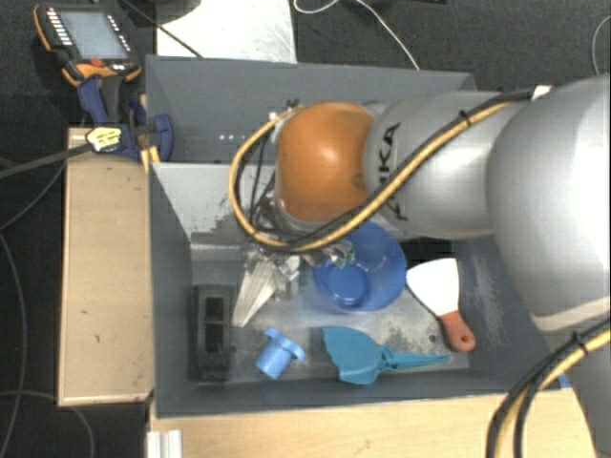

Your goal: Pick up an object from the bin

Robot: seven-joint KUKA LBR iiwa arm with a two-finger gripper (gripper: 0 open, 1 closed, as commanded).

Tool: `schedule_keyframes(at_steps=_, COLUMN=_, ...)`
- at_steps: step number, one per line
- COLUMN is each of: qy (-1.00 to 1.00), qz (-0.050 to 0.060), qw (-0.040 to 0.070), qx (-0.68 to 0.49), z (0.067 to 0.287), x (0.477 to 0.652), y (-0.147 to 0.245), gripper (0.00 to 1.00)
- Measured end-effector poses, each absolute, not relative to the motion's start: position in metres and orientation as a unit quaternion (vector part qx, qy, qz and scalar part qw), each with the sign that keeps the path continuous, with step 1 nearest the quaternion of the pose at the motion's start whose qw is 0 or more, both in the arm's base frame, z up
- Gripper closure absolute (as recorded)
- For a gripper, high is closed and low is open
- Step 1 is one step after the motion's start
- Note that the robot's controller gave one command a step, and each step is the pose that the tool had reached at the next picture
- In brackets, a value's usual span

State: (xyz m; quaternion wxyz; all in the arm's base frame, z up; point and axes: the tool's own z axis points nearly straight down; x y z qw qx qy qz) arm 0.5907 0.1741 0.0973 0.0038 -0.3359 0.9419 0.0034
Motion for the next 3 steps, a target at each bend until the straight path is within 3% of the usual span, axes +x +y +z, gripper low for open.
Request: schedule_keyframes(at_steps=3, qy=0.943, qz=0.004, qw=0.007, qx=-0.333, z=0.147, x=0.592, y=0.174, gripper=1.0)
